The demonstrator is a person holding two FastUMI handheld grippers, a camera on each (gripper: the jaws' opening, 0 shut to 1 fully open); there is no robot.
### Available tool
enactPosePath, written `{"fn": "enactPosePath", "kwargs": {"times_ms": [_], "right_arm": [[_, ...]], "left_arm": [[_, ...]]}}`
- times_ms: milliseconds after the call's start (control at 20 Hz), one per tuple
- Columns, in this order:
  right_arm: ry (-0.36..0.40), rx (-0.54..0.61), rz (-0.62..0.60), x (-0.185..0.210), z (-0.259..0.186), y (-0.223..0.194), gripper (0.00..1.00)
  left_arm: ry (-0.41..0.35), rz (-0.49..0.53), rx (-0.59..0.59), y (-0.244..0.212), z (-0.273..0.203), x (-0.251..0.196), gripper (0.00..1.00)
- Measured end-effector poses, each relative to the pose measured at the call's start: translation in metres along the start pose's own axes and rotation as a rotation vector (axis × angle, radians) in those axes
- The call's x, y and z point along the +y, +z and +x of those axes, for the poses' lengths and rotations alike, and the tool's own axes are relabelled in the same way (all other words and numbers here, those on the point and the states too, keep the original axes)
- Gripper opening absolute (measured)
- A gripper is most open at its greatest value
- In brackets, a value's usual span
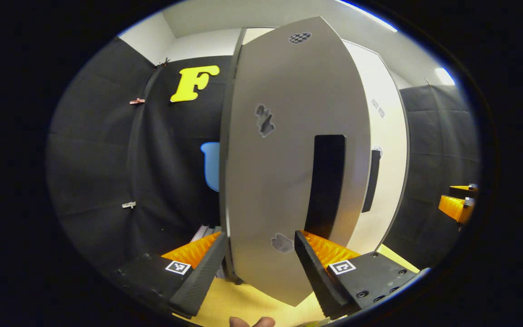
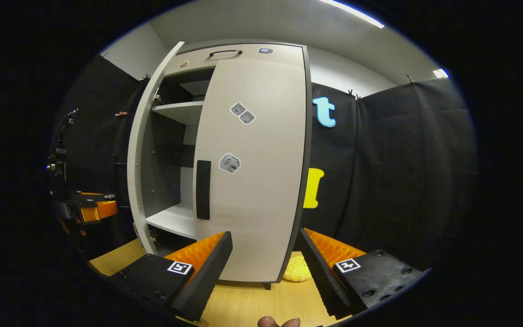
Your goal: Grasp the bottle in the cabinet with the left hand and place it on the coaster, then close the right door with the right hand and the left door with the left hand.
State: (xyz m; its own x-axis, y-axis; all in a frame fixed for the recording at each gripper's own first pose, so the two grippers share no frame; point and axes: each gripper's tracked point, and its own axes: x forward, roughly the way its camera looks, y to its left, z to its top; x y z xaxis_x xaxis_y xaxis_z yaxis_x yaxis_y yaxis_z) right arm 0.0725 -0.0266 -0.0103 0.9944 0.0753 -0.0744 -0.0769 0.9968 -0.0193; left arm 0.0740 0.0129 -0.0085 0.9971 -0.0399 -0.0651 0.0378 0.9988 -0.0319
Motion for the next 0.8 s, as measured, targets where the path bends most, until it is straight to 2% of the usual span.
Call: {"fn": "enactPosePath", "kwargs": {"times_ms": [50,100,150,200,250,300,550,600,800], "right_arm": [[-0.004,0.002,0.002,-0.003,0.000,-0.001,0.98],[-0.009,0.004,0.005,-0.006,0.000,-0.002,0.98],[-0.012,0.006,0.008,-0.008,0.001,-0.002,0.98],[-0.016,0.005,0.008,-0.011,0.001,-0.002,0.98],[-0.019,0.004,0.005,-0.014,0.001,-0.002,0.98],[-0.022,0.003,0.002,-0.016,0.002,-0.002,0.98],[-0.022,0.005,0.011,-0.021,0.006,-0.002,0.98],[-0.021,0.004,0.008,-0.021,0.007,-0.003,0.98],[-0.018,0.002,-0.001,-0.024,0.007,-0.003,0.98]], "left_arm": [[-0.001,0.011,0.002,0.000,0.003,-0.007,0.98],[-0.001,0.020,0.004,0.001,0.007,-0.010,0.95],[0.000,0.024,0.008,0.002,0.010,-0.013,0.98],[0.000,0.024,0.012,0.003,0.011,-0.015,0.97],[-0.003,0.021,0.013,0.002,0.011,-0.017,0.92],[-0.010,0.017,0.011,0.004,0.011,-0.019,0.95],[-0.023,0.021,0.013,0.003,0.018,-0.030,0.92],[-0.023,0.012,0.008,0.004,0.021,-0.033,0.95],[-0.014,0.008,0.006,0.006,0.040,-0.045,0.95]]}}
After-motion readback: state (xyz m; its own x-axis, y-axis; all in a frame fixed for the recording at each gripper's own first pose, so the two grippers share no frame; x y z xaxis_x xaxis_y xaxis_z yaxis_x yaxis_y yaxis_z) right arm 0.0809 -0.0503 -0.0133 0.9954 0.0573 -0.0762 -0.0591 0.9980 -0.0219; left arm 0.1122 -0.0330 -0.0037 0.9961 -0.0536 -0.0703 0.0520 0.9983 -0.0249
